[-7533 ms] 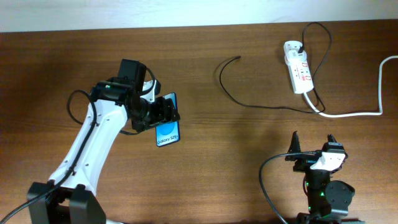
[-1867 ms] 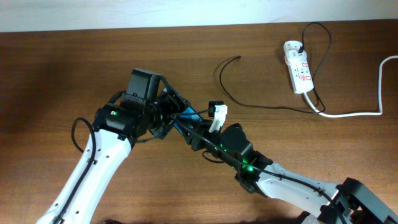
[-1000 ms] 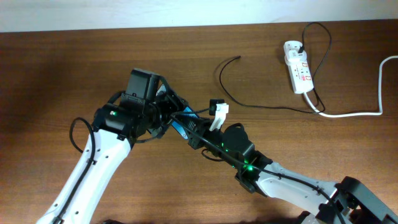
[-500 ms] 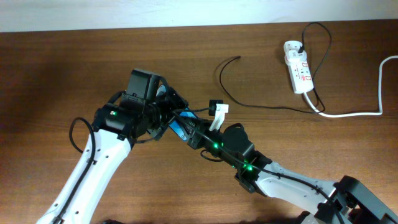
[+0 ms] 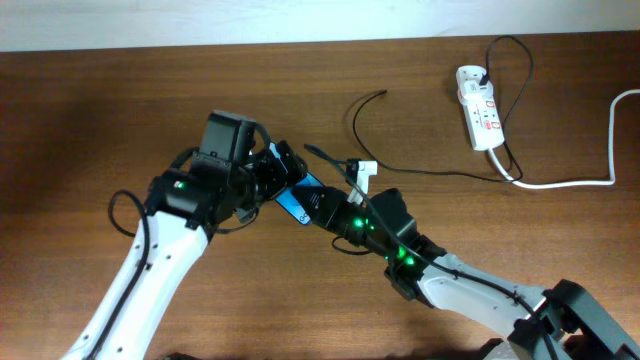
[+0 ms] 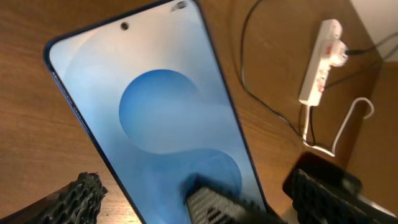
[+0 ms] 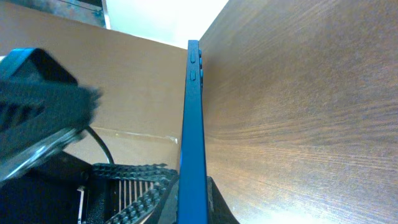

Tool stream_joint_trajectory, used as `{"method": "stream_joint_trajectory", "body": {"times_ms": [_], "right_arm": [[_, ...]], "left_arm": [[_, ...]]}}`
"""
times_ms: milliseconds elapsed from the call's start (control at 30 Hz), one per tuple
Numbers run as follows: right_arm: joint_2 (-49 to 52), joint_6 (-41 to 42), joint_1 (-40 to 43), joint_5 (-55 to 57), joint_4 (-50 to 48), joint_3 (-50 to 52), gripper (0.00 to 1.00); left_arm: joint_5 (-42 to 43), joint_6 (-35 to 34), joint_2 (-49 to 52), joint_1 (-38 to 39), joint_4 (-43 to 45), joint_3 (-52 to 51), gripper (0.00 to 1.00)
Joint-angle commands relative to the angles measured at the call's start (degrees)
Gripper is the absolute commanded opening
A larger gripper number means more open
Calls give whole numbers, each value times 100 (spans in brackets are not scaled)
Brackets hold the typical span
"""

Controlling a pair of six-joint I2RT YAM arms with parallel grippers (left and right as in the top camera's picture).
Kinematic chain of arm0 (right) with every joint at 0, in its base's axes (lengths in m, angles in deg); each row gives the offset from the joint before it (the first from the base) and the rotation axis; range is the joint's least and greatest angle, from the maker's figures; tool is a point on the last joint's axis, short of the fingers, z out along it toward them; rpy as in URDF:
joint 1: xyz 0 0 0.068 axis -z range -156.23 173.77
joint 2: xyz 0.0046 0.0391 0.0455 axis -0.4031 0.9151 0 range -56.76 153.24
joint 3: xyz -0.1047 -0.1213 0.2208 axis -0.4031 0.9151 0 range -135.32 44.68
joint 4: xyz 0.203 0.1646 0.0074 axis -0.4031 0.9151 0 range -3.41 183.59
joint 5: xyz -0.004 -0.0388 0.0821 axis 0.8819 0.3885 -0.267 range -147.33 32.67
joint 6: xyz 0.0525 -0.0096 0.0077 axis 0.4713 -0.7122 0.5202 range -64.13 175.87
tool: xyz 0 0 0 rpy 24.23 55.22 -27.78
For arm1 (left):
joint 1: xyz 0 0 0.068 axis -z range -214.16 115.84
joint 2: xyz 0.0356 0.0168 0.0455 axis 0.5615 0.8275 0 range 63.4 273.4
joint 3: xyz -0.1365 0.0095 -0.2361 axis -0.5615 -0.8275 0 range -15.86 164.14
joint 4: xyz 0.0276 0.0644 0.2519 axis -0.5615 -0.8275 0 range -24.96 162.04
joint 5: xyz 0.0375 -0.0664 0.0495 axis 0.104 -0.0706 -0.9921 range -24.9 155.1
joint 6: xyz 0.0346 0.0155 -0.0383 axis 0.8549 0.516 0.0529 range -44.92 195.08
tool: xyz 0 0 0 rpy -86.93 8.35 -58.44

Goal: Plug charger to phone and switch on socket

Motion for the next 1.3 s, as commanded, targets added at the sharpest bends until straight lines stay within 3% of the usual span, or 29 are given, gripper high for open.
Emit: {"method": "stream_joint_trajectory", "body": {"times_ms": [0, 100, 333, 767, 1100, 1267], "right_arm": [[-72, 597, 140, -621, -85, -42, 4], [-72, 944, 286, -1193, 17, -42, 4], [-72, 2627, 684, -2680, 151, -42, 4], [-72, 2789, 787, -2973, 151, -42, 4], [-72, 3086, 1005, -3340, 149, -42, 4], [-72, 3453, 1005, -3086, 149, -42, 4]], "left_arm": [[-328, 459, -566, -46, -109, 20, 100], [-601, 811, -907, -48, -374, 20, 99], [-1134, 809, -1117, -46, -1180, 20, 99], [-868, 807, -1220, -48, -1266, 20, 99], [-874, 802, -2227, -380, -1644, 20, 99], [-505, 234, -2218, -380, -1589, -13, 99]]}}
